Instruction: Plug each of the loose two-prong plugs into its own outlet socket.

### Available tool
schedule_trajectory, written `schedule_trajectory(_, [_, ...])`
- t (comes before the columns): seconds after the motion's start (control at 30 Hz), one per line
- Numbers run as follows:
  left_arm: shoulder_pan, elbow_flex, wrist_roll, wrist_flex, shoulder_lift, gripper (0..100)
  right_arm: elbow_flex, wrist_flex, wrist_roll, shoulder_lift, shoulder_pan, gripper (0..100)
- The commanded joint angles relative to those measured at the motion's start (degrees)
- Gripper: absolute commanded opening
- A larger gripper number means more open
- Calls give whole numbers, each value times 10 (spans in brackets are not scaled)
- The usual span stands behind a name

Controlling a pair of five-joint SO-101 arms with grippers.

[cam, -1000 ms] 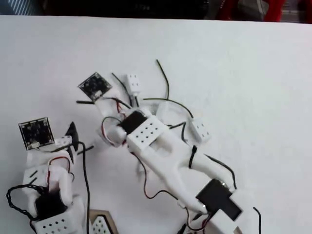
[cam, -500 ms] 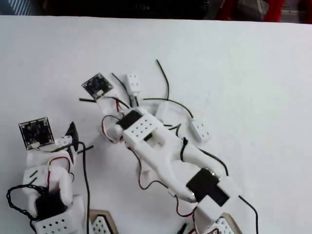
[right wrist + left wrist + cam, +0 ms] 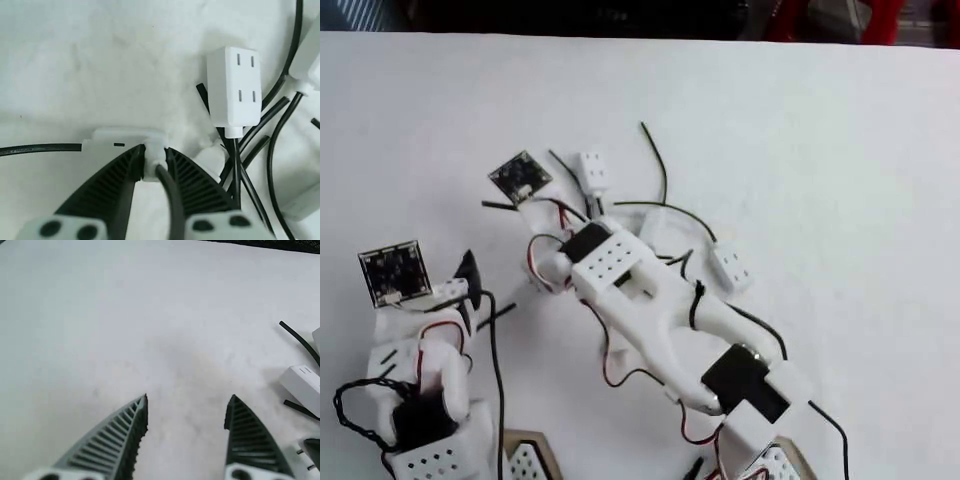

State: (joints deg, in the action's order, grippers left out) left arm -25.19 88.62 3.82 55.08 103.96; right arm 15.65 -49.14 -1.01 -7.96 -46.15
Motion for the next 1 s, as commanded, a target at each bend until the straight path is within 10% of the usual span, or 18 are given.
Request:
schedule_trajectory(0.0, [-1, -2, 0, -16, 7, 249, -18, -12, 4, 0, -1, 19])
schedule_trajectory(0.97, [-3, -1, 0, -14, 7, 249, -99, -45, 87, 52, 63, 18])
